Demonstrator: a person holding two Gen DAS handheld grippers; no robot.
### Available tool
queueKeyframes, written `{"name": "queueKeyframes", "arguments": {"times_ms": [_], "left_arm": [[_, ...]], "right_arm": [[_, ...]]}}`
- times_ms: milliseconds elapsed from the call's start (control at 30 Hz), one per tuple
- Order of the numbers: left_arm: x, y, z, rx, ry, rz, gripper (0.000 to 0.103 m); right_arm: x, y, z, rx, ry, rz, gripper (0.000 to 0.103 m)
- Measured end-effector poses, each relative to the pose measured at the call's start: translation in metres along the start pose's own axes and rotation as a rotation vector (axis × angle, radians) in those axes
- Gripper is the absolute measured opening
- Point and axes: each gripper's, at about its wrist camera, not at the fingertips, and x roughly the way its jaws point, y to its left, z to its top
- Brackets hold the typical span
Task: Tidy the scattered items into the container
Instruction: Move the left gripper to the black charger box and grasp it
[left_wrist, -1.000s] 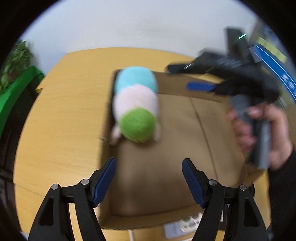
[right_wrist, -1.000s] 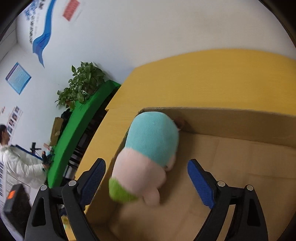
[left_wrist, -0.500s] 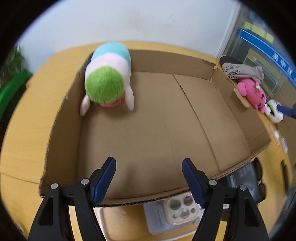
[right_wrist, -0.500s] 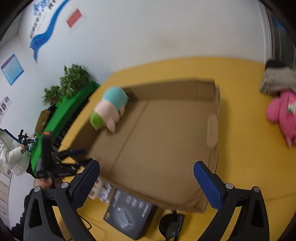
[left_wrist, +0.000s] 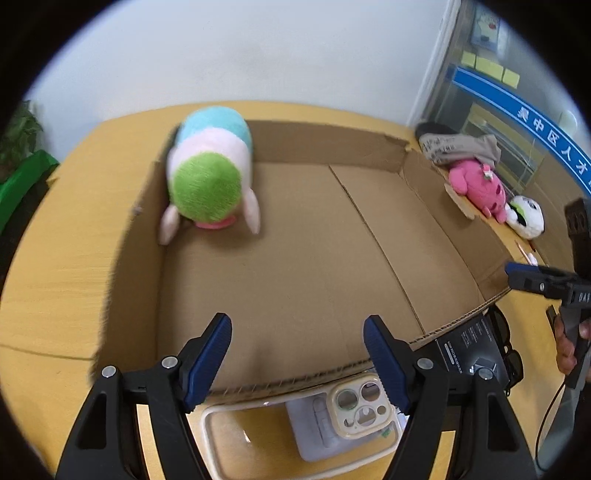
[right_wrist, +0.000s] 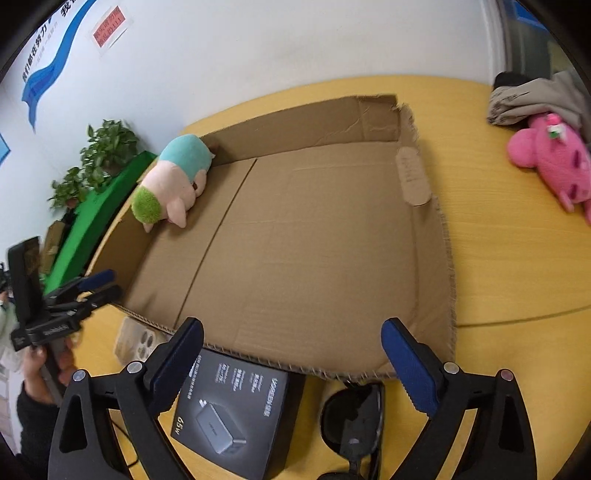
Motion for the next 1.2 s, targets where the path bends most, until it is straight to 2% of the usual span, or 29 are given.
{"name": "queueKeyframes", "arguments": {"times_ms": [100,133,233,267,300,333,367,400,433,467,500,533,600,633,667,733,767,833,867,933,967,1033,1200], "left_arm": [[-0.032,-0.007,-0.012,-0.005,-0.057,0.04,0.075],[-0.043,-0.012,-0.018,-0.004,-0.078,0.041,0.079],[-0.071,-0.029,-0.039,0.009,-0.111,0.017,0.079],[-0.079,-0.035,-0.047,0.01,-0.125,-0.003,0.079],[-0.086,-0.04,-0.055,0.005,-0.144,-0.025,0.078],[-0.09,-0.045,-0.061,0.005,-0.152,-0.044,0.071],[-0.092,-0.052,-0.066,0.011,-0.148,-0.062,0.037],[-0.091,-0.059,-0.069,0.022,-0.136,-0.087,0.017],[-0.089,-0.065,-0.072,0.028,-0.123,-0.115,0.002],[-0.086,-0.072,-0.073,0.032,-0.116,-0.134,0.004],[-0.084,-0.079,-0.073,0.038,-0.116,-0.133,0.004],[-0.08,-0.086,-0.073,0.048,-0.116,-0.122,0.007],[-0.073,-0.095,-0.072,0.061,-0.115,-0.108,0.034],[-0.07,-0.097,-0.071,0.055,-0.119,-0.105,0.068],[-0.067,-0.099,-0.071,0.041,-0.13,-0.103,0.086],[-0.059,-0.101,-0.071,0.026,-0.136,-0.133,0.086],[-0.055,-0.103,-0.072,0.025,-0.126,-0.155,0.086],[-0.045,-0.107,-0.074,0.022,-0.104,-0.189,0.086],[-0.04,-0.109,-0.074,0.026,-0.092,-0.205,0.086],[-0.032,-0.112,-0.075,0.029,-0.071,-0.242,0.086],[-0.027,-0.113,-0.074,0.028,-0.06,-0.263,0.086],[-0.019,-0.115,-0.073,0.031,-0.038,-0.293,0.086],[0.012,-0.122,-0.065,0.046,0.03,-0.355,0.086]], "right_arm": [[-0.03,0.023,-0.012,-0.068,-0.063,-0.04,0.099],[-0.039,0.029,-0.017,-0.093,-0.089,-0.035,0.1],[-0.065,0.041,-0.042,-0.145,-0.182,-0.035,0.099],[-0.071,0.041,-0.051,-0.144,-0.211,-0.038,0.096],[-0.073,0.041,-0.058,-0.14,-0.227,-0.039,0.071],[-0.073,0.04,-0.066,-0.136,-0.224,-0.034,0.036],[-0.07,0.037,-0.074,-0.126,-0.21,-0.018,0.028],[-0.069,0.033,-0.079,-0.112,-0.207,-0.007,0.028],[-0.067,0.027,-0.084,-0.086,-0.204,0.008,0.033],[-0.063,0.019,-0.088,-0.05,-0.197,0.025,0.044],[-0.063,0.014,-0.092,-0.029,-0.191,0.029,0.076],[-0.062,0.008,-0.094,-0.006,-0.189,0.026,0.096],[-0.066,0.0,-0.099,0.012,-0.216,0.022,0.097],[-0.064,-0.001,-0.1,0.007,-0.215,0.031,0.095],[-0.062,0.0,-0.101,-0.006,-0.209,0.041,0.092],[-0.059,0.003,-0.107,-0.034,-0.195,0.045,0.057],[-0.056,0.006,-0.11,-0.048,-0.18,0.051,0.054],[-0.054,0.009,-0.117,-0.061,-0.173,0.064,0.054],[-0.054,0.01,-0.12,-0.061,-0.174,0.074,0.057],[-0.049,0.011,-0.123,-0.067,-0.161,0.109,0.095],[-0.046,0.013,-0.124,-0.078,-0.157,0.107,0.1],[-0.038,0.019,-0.127,-0.113,-0.139,0.087,0.1],[-0.003,0.027,-0.127,-0.135,-0.03,0.091,0.1]]}}
